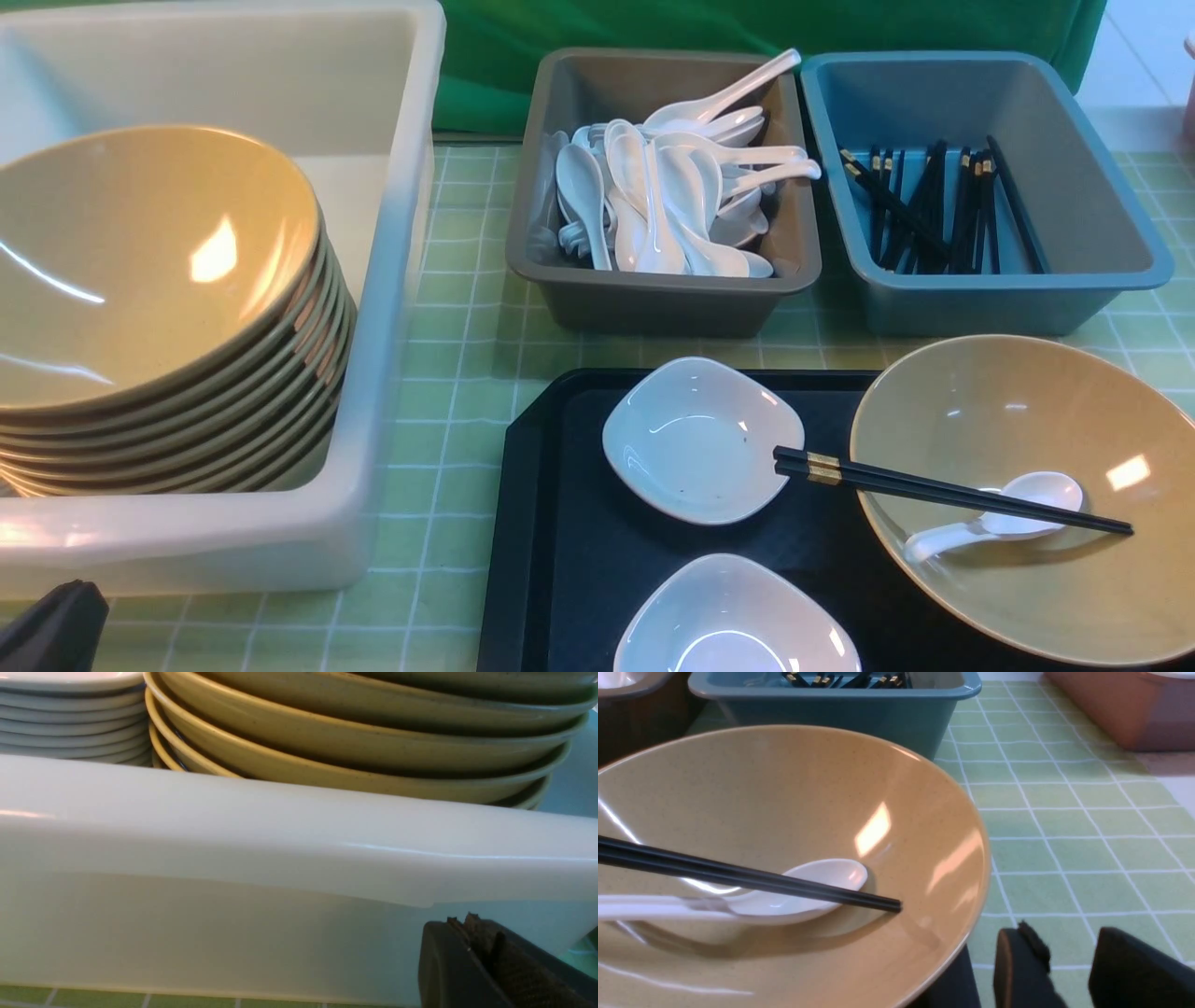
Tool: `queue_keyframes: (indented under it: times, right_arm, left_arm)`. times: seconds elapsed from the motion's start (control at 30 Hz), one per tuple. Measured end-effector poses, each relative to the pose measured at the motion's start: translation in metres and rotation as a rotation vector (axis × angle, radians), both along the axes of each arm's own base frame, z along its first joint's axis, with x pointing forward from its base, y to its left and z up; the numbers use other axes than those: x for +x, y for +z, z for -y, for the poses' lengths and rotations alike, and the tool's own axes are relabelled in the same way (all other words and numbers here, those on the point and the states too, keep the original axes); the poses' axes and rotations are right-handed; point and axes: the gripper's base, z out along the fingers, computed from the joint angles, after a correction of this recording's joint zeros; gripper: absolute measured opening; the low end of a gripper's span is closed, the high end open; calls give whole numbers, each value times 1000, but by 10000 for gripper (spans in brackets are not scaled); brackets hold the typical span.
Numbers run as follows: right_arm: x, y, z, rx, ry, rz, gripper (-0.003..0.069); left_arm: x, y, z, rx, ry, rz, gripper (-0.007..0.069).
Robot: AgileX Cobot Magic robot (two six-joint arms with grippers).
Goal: On green table put chopsticks spoon bowls plates into blue grey white boxes.
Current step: 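Move the grippers toward the tableware on the black tray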
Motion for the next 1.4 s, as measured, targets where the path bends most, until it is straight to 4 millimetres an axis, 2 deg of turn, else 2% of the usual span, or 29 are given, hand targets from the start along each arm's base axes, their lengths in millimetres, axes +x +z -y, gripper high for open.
queue_keyframes:
  times: [0.23,0.43,0.7,0.87,1.03,1.17,1.27,1.37,1.4]
  right_arm:
    - [0,0,0,0,0,2,236]
    - [2,3,0,-8,-1,73,236]
    - [4,8,1,136,-39,162,236]
    - [4,10,1,207,-54,203,236]
    - [5,16,1,184,-45,258,236]
    - [4,34,1,155,-23,454,236]
    - [4,39,1,170,-18,516,236]
    - [2,45,1,305,-14,605,236]
    - [2,46,1,312,-13,612,236]
  left_arm:
    - [0,0,0,0,0,0,-1]
    - [0,0,0,0,0,2,-1]
    - [2,13,0,-24,1,152,-1]
    - [2,14,0,-28,1,156,-1]
    - [3,19,1,-157,13,214,-1]
    - [2,34,-1,-249,24,375,-1]
    - [1,42,-2,-264,28,458,-1]
    - [-4,56,-5,-254,36,629,-1]
    - [-4,57,-5,-254,37,635,-1]
